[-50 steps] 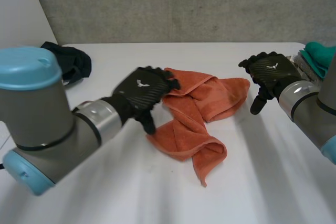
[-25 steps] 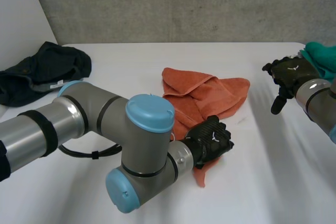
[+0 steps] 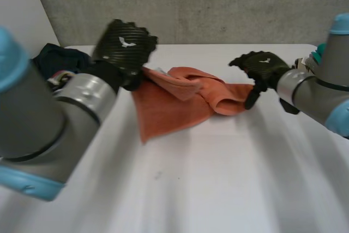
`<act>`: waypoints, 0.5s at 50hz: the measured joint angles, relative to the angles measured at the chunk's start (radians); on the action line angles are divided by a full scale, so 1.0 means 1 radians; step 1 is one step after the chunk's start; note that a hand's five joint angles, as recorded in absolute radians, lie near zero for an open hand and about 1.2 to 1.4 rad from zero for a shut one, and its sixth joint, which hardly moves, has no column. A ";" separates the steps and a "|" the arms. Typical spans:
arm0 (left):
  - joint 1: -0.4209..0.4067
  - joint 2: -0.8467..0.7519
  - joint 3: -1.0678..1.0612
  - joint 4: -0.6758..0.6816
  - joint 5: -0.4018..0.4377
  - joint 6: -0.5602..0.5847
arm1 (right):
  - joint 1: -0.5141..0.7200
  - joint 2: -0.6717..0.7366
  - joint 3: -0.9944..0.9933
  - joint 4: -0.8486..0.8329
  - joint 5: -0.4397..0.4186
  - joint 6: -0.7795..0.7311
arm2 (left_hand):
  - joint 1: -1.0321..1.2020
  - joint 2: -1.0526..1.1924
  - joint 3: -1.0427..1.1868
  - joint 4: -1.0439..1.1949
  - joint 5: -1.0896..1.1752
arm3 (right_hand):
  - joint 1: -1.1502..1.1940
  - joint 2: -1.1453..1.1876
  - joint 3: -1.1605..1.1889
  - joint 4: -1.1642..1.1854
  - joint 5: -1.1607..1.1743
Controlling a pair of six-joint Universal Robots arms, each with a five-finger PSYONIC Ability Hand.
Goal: Fold the laundry.
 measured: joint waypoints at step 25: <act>0.194 0.243 -0.184 -0.024 0.110 -0.230 | 0.183 0.562 -0.584 -0.072 0.065 0.059 | 0.000 0.000 0.000 0.000 0.000 | 0.178 0.179 0.195 0.194 0.182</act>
